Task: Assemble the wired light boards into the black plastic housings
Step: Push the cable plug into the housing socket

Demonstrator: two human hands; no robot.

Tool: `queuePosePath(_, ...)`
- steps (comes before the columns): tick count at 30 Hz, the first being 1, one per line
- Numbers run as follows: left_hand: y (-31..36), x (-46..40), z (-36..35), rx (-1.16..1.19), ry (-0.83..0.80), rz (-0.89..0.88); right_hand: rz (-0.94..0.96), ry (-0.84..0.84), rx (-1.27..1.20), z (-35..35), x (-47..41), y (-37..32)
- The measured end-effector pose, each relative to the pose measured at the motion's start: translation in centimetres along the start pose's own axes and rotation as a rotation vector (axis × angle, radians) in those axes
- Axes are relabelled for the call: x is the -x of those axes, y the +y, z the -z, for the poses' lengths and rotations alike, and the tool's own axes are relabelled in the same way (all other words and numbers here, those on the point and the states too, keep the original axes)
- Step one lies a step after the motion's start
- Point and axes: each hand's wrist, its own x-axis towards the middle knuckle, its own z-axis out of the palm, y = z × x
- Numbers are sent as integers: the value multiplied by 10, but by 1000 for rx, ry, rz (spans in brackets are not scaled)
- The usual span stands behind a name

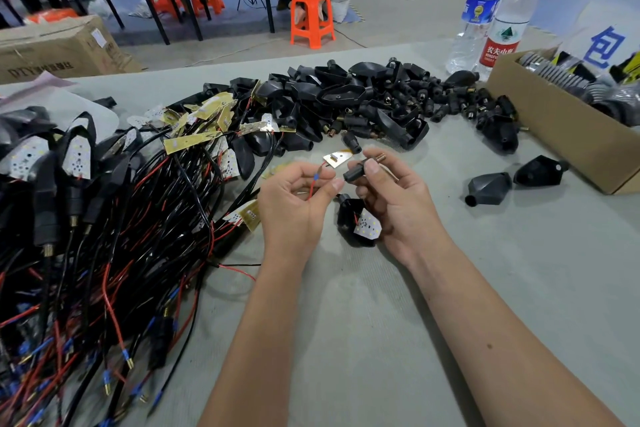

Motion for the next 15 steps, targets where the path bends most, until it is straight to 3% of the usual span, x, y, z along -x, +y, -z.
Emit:
queuePosePath(5, 2, 4, -1, 50, 15, -10, -9, -91, -13, -1, -1, 3)
queuePosePath(11, 2, 0, 5, 25, -154, -16, 25, -20, -18, -3, -1, 3)
queuePosePath(15, 1, 0, 6, -59, 4, -5, 39, 28, -54, -3, 0, 1)
